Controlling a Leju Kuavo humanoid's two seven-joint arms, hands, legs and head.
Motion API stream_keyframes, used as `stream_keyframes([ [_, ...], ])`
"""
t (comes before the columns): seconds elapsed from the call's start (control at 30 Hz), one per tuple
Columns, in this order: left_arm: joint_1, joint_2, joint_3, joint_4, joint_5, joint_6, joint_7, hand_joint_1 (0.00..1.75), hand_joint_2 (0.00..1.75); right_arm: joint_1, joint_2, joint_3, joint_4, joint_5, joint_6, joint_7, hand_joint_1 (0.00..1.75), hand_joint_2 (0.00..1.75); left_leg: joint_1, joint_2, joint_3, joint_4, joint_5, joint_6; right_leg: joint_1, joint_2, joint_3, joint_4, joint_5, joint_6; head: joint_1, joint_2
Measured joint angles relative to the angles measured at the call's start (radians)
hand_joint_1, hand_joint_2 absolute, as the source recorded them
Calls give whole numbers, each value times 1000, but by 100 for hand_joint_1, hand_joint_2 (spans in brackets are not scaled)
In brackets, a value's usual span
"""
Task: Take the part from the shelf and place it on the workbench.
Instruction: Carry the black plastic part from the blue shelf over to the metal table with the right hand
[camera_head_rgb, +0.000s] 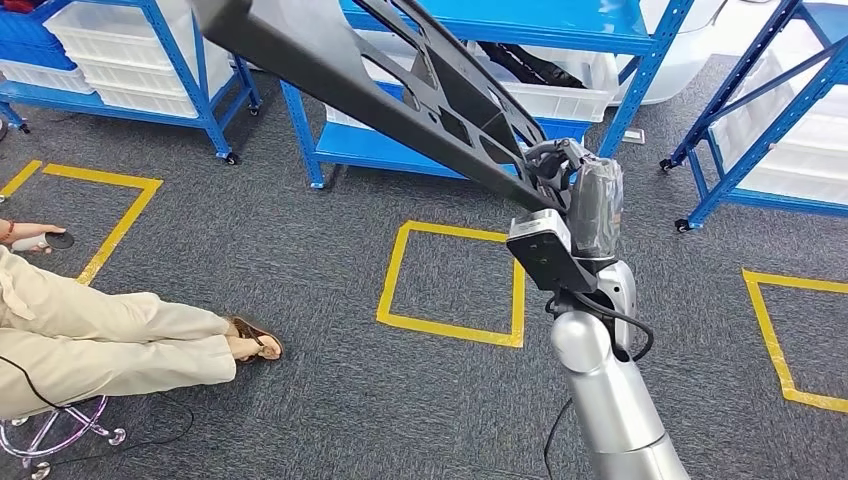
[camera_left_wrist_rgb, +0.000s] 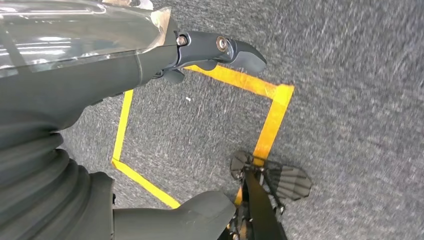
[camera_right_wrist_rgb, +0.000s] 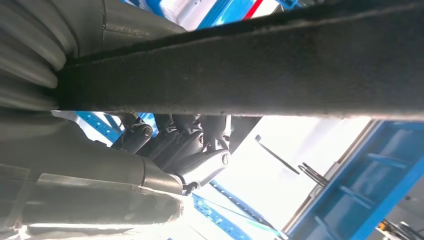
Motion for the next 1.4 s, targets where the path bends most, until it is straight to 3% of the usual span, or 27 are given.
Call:
stream_keyframes([
  [0.33, 0, 0, 6, 0, 10, -2, -3, 0, 175, -30, 18, 15, 31, 5, 2, -2, 175, 175, -1, 0, -3, 0, 8, 13, -4, 0, -15, -2, 8, 12, 0, 0],
  [0.77, 0, 0, 22, 0, 15, 4, -4, 0, 175, -30, 28, 32, 72, 54, -33, -15, 175, 175, -2, 0, -12, 4, 14, 18, -13, 0, -12, -3, 17, 19, 0, 0],
  [0.83, 0, -1, 22, 0, 10, 4, -4, 0, 175, -26, 29, 32, 75, 57, -43, -16, 175, 175, 2, -1, -10, -4, 18, 24, -13, -1, -14, 0, 16, 23, 0, 0],
  [0.9, -1, -2, 22, 0, 1, 4, -3, 0, 175, -19, 29, 32, 75, 64, -52, -17, 175, 175, 9, 0, -7, -16, 26, 34, -13, 0, -35, 40, -10, 24, 2, 0],
  [0.97, -1, -3, 21, 0, -8, 4, -2, 0, 175, -4, 26, 31, 75, 73, -61, -17, 175, 175, 12, -2, -10, -20, 31, 39, -18, 1, -91, 155, -67, 21, 5, 0],
  [1.03, -1, -3, 21, 0, -14, 3, -1, 0, 175, 17, 22, 29, 74, 78, -64, -16, 175, 175, 13, -8, -17, -20, 35, 37, -23, 1, -144, 269, -108, 25, 6, 0],
  [1.07, 0, -3, 21, 0, -15, 3, 0, 0, 175, 27, 20, 29, 73, 79, -65, -16, 175, 175, 15, -12, -20, -19, 37, 33, -26, 1, -146, 277, -106, 33, 6, 0],
  [1.1, 0, -4, 21, 0, -17, 3, 0, 0, 175, 34, 18, 28, 73, 79, -66, -16, 175, 175, 18, -17, -23, -18, 41, 28, -30, 1, -129, 246, -89, 45, 6, 0],
  [1.17, -1, -4, 21, 0, -18, 3, 1, 0, 175, 41, 15, 28, 70, 80, -67, -16, 175, 175, 24, -28, -31, -14, 47, 14, -40, 11, -58, 110, -39, 68, 7, 0],
  [1.2, -1, -4, 21, 0, -19, 3, 1, 0, 175, 42, 15, 28, 69, 80, -67, -16, 175, 175, 25, -33, -34, -11, 49, 6, -41, 17, -32, 55, -20, 68, 8, 0],
  [1.23, -2, -4, 21, 0, -19, 3, 1, 0, 175, 43, 14, 28, 67, 80, -68, -16, 175, 175, 24, -38, -37, -9, 52, -2, -40, 22, -18, 24, -10, 61, 8, 0],
  [1.33, 2, -3, 21, 0, -19, 3, 1, 0, 175, 47, 11, 27, 64, 81, -72, -16, 175, 175, 28, -47, -41, -17, 65, -24, -32, 15, -17, 19, 2, 21, 9, 0],
  [1.4, 4, -4, 21, 1, -19, 3, 1, 0, 175, 47, 11, 27, 62, 83, -73, -16, 175, 175, 33, -32, -57, 11, 44, -31, -32, 6, -19, 18, 13, 2, 8, 0],
])
